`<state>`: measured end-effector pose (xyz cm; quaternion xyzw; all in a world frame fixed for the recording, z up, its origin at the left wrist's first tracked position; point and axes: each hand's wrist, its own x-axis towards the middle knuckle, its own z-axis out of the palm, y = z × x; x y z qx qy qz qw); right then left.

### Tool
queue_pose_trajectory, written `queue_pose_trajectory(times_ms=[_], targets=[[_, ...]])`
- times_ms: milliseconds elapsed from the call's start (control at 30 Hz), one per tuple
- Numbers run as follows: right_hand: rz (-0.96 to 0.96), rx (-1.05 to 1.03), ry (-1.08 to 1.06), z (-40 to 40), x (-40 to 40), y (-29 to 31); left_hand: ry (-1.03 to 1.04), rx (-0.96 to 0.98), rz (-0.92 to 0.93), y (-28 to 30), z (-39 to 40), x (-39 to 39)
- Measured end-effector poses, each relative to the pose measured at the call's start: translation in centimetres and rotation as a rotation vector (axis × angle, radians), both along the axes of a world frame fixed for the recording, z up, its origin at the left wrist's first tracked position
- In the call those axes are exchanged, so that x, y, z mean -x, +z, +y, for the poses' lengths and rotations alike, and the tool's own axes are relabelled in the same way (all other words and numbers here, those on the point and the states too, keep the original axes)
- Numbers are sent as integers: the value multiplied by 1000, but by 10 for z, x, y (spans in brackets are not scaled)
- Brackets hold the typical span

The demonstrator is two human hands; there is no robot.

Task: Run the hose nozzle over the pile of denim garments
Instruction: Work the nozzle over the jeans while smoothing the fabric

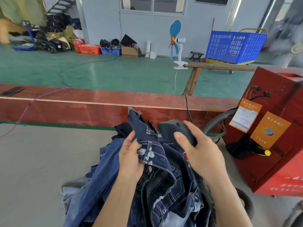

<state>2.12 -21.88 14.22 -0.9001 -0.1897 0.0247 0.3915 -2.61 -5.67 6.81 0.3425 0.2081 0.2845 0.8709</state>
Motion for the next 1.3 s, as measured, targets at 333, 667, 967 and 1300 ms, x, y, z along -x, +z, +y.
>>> queue_pose_trajectory(times_ms=[333, 667, 967, 1300], targets=[[45, -14, 14, -6, 1, 3, -9, -4, 53, -1, -2, -3], [-16, 68, 72, -6, 9, 16, -52, -55, 14, -3, -20, -7], [-157, 313, 63, 8, 20, 14, -34, -134, 65, 1, -32, -8], [-168, 305, 81, 7, 20, 16, -41, -145, 52, 5, -31, -5]])
